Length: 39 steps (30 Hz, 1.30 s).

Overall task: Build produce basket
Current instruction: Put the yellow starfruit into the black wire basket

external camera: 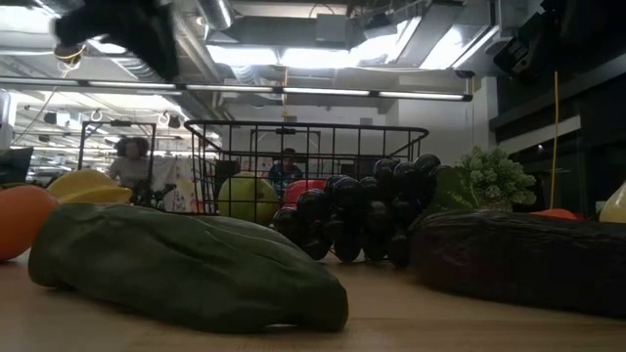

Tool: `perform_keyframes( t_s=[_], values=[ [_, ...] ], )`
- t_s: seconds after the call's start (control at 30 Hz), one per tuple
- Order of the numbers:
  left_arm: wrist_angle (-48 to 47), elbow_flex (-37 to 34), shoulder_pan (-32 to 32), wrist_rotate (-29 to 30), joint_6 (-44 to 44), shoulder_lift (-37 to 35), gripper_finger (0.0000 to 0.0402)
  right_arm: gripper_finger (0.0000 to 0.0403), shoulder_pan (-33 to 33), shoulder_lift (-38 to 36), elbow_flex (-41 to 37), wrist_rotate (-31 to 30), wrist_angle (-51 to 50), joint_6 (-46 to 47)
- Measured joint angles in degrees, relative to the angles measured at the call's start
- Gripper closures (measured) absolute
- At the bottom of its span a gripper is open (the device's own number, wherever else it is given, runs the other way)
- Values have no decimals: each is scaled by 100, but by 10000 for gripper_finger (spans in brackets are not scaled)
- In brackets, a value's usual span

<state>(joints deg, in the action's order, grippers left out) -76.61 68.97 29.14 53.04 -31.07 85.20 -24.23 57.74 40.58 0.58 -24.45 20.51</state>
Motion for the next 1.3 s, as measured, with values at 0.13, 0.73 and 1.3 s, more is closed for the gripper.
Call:
perform_keyframes(
  t_s=[0.13,0.73,1.3],
  values=[
    [-1365,57,47,-189,-1826,-20,308,269,0,0,0,-1,29,0],
    [-1273,-58,-2398,-646,-3503,-1688,308,269,1,0,0,-157,15,2],
    [-940,-56,-2526,-3190,-3804,-821,308,269,1,0,-1,-153,8,22]
  ],
)
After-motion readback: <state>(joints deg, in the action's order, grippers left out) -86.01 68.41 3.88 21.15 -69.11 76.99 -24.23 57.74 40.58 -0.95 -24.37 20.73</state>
